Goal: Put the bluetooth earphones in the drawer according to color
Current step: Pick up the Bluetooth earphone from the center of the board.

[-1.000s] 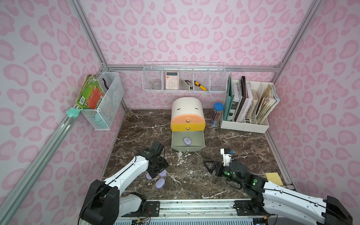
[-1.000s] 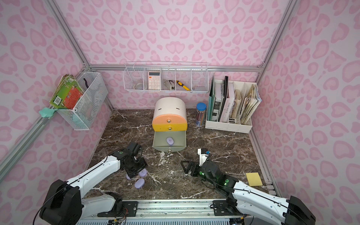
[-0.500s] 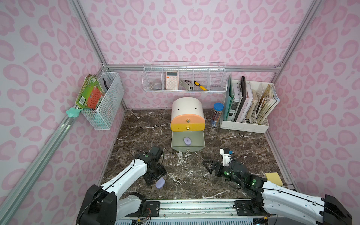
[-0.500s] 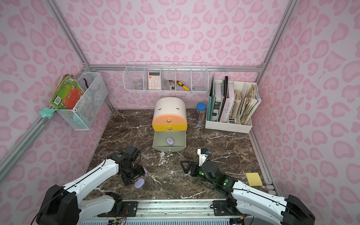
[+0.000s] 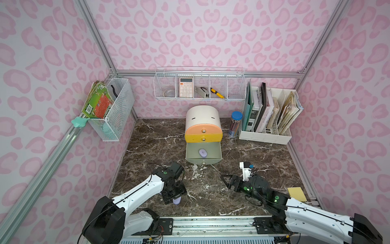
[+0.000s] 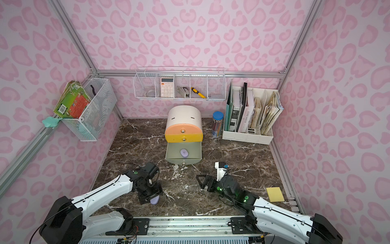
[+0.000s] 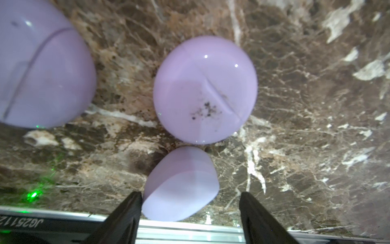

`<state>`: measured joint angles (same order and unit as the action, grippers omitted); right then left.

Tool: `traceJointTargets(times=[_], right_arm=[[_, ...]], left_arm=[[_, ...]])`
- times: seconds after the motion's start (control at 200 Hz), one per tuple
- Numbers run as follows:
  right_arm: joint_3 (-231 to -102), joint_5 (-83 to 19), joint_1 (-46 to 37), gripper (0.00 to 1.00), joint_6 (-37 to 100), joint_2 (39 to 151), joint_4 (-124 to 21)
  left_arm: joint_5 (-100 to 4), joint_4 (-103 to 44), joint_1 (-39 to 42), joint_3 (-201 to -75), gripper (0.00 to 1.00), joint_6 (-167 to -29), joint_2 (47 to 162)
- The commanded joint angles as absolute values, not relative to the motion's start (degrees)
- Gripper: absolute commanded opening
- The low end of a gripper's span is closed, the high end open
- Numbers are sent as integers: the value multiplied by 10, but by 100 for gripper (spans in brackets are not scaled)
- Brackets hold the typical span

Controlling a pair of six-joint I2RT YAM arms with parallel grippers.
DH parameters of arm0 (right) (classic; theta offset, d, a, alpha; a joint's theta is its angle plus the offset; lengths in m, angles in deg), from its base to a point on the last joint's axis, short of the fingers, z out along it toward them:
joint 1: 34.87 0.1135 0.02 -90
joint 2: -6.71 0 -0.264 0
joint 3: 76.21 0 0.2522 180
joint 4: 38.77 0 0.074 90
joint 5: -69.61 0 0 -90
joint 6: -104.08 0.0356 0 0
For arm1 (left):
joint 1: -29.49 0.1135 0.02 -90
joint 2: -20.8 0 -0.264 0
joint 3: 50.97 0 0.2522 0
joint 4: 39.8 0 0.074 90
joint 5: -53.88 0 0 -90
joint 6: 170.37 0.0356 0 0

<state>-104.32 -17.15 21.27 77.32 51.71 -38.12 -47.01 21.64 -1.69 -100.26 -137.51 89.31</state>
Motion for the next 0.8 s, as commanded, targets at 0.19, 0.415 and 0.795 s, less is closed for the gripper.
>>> traceJointTargets(times=[0.19,0.415,0.795], right_arm=[[-1041,-167,212,99,779,508,-372],[-1038,-166,212,99,780,501,-376],[-1035,-162,213,99,781,490,-384]], left_arm=[[-458,198,-32,-998,65,-1392,918],[-448,193,-36,-1008,56,-1382,949],[-428,206,-70,-1056,30,-1374,1011]])
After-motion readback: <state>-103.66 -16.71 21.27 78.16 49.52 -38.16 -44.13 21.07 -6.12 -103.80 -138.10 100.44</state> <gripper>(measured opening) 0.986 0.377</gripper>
